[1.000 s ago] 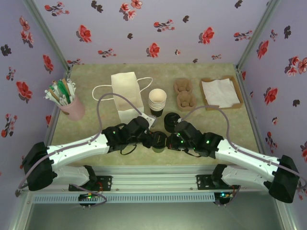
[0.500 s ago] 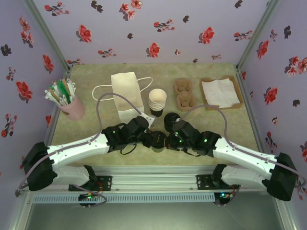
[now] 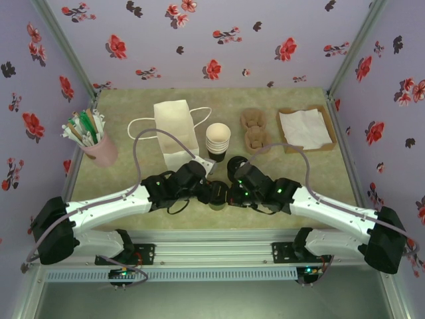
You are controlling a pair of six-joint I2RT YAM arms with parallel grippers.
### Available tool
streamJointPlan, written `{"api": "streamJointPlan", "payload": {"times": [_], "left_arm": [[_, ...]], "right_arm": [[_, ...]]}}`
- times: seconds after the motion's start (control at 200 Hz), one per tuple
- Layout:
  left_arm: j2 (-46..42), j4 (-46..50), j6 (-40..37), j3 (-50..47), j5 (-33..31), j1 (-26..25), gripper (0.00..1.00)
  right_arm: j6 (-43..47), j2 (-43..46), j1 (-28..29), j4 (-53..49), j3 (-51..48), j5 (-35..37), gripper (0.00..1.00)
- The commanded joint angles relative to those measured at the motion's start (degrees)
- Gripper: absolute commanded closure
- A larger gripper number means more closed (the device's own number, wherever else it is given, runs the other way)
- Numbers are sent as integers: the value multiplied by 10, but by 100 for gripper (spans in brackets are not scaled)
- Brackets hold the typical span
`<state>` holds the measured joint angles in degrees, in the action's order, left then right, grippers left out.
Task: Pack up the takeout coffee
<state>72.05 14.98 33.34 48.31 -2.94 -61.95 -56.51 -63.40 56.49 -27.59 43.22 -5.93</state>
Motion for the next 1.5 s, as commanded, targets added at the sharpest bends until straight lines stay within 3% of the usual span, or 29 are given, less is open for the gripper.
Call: {"api": "streamJointPlan", "payload": {"times": [0.0,0.225,0.435,0.74,0.93,1.095,1.43,1.495], "left_arm": [[2,37,6,-5,23,-2,66],[-36,55,1,24,18,0,59],[-74,85,-9,62,18,1,43],[-178,142,-33,98,9,1,1],[-262,224,-39,106,-39,2,1],[-308,290,-28,97,-82,7,1],[-346,331,60,2,-50,12,1],[-355,323,82,-21,-33,12,6]], "right_arm": [[27,-9,6,-69,11,30,100],[50,45,8,-112,55,69,93],[70,83,8,-163,86,110,79],[94,130,8,-244,140,153,35],[90,160,9,-270,147,158,13],[94,175,9,-275,142,170,1],[86,137,8,-259,128,188,1],[86,124,6,-260,131,193,1]]}}
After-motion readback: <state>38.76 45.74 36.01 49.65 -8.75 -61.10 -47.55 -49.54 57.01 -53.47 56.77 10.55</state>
